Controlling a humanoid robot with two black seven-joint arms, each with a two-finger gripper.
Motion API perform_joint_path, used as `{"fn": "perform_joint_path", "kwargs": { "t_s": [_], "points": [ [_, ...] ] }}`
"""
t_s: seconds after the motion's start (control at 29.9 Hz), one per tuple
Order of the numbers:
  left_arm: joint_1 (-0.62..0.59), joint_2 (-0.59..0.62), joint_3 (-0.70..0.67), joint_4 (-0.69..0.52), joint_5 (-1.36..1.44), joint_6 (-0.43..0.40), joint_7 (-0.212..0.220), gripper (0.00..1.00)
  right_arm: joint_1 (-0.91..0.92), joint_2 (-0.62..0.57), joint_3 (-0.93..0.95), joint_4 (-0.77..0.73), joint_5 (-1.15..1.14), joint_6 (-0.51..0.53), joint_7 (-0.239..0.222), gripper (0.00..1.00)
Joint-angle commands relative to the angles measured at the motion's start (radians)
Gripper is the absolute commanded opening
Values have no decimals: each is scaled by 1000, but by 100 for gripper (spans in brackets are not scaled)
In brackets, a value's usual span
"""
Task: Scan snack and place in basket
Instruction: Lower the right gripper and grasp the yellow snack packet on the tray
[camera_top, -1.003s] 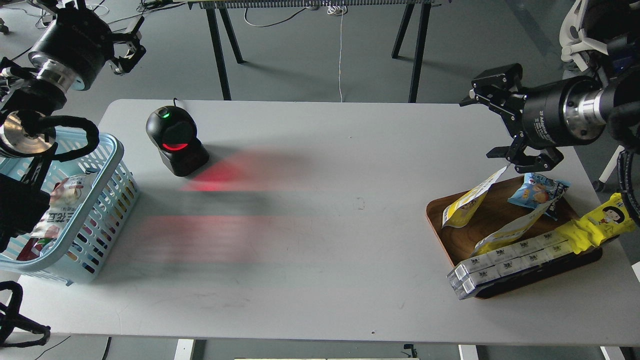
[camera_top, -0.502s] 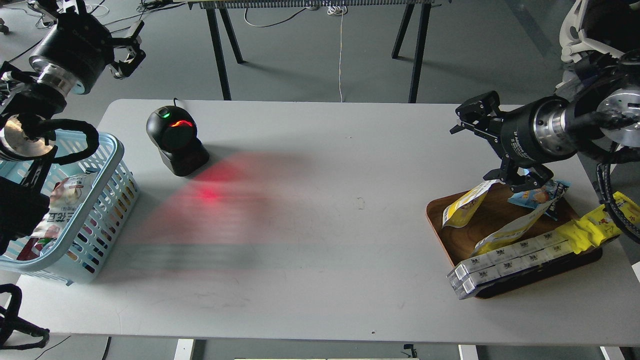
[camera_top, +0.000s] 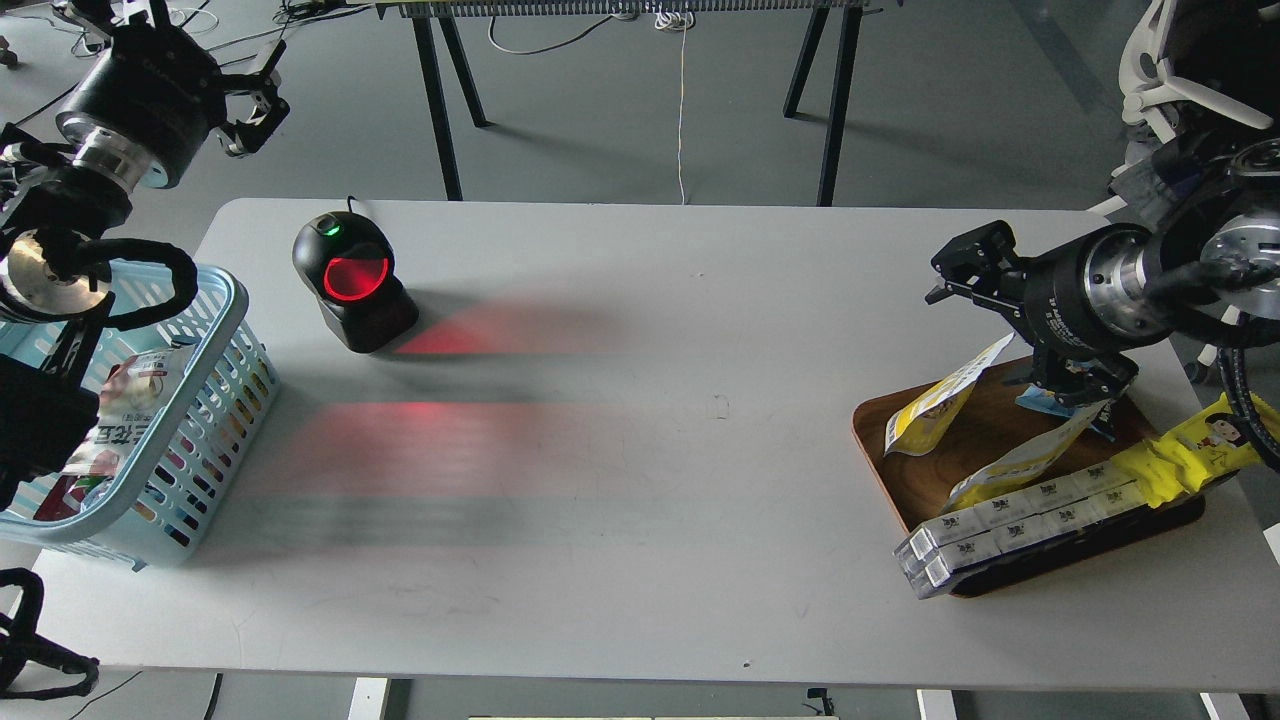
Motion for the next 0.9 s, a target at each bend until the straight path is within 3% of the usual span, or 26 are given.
{"fn": "perform_joint_path", "kwargs": {
  "t_s": [0.0, 0.43, 0.67, 0.77, 0.87],
  "points": [
    [0, 0, 0, 0, 0, 0, -1, 100, -47, 15, 5, -40, 1, -7, 3, 96],
    [0, 0, -2, 2, 0, 0, -1, 100, -138, 72, 27, -124, 1, -18, 9, 91],
    [0, 6, 0, 2, 0, 3, -1, 100, -156, 75, 34, -123, 2, -40, 9, 74],
    [0, 9, 0, 2, 0, 3, -1, 100, -160, 75, 33, -123, -6, -42, 9, 49],
    [0, 15, 0, 2, 0, 2, -1, 100, -160, 75, 34, -120, -24, -44, 11, 40]
  ]
}}
